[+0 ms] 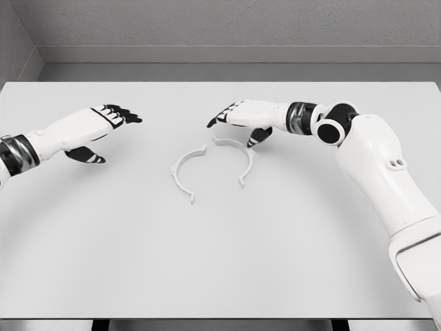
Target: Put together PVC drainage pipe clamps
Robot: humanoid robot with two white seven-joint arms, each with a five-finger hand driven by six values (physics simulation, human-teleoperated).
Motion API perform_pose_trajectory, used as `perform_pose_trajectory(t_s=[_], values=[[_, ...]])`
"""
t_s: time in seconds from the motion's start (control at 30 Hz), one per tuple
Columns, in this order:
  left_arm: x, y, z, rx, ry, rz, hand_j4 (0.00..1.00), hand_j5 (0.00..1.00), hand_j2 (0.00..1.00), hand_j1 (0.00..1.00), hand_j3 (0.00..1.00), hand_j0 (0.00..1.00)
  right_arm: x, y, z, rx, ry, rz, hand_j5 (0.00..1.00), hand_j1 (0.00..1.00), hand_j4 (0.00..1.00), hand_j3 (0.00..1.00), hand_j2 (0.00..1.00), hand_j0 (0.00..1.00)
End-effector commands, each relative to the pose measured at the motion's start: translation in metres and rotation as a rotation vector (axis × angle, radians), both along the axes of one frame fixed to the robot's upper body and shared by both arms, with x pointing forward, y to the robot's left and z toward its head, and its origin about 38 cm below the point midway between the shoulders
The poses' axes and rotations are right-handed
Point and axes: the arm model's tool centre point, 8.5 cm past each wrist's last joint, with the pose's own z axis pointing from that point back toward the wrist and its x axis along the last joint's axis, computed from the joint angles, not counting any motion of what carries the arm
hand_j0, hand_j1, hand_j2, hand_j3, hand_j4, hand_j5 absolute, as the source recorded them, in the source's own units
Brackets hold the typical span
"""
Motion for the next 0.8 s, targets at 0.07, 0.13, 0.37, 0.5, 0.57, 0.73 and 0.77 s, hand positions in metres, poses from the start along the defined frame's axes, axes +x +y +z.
perform_pose_trajectory(t_s=[0.07,0.13,0.37,0.5,0.57,0.73,0.77], values=[[0.000,0.001,0.002,-0.005,-0.002,0.002,1.00,1.00,1.00,1.00,1.00,1.00,-0.002,0.001,-0.004,0.004,0.011,0.002,0.92,0.92,0.92,0.92,0.92,0.92],[-0.001,0.001,0.002,-0.005,-0.002,0.000,1.00,1.00,1.00,1.00,1.00,1.00,-0.003,0.001,-0.005,0.000,0.015,0.004,0.92,0.92,0.92,0.92,0.92,0.92],[-0.001,0.003,0.002,-0.015,0.002,0.005,1.00,1.00,1.00,1.00,1.00,1.00,-0.012,0.003,0.014,0.004,-0.047,0.046,0.92,0.92,0.92,0.92,0.92,0.92],[-0.001,0.003,0.003,-0.016,0.002,0.004,1.00,1.00,1.00,1.00,1.00,1.00,-0.011,-0.004,0.019,0.003,-0.059,0.040,0.92,0.92,0.92,0.92,0.92,0.92],[-0.002,0.005,0.004,-0.024,0.003,0.006,1.00,1.00,1.00,1.00,1.00,1.00,-0.011,-0.004,0.018,0.003,-0.057,0.039,0.92,0.92,0.92,0.92,0.92,0.92],[-0.003,0.001,0.004,-0.026,0.002,-0.005,1.00,1.00,1.00,1.00,1.00,1.00,-0.018,-0.017,0.021,0.003,-0.076,0.040,0.93,0.93,0.93,0.93,0.93,0.93],[-0.006,-0.003,0.004,-0.025,0.001,-0.018,1.00,1.00,1.00,1.00,1.00,1.00,-0.018,-0.019,0.025,0.017,-0.084,0.033,0.93,0.93,0.93,0.93,0.93,0.93]])
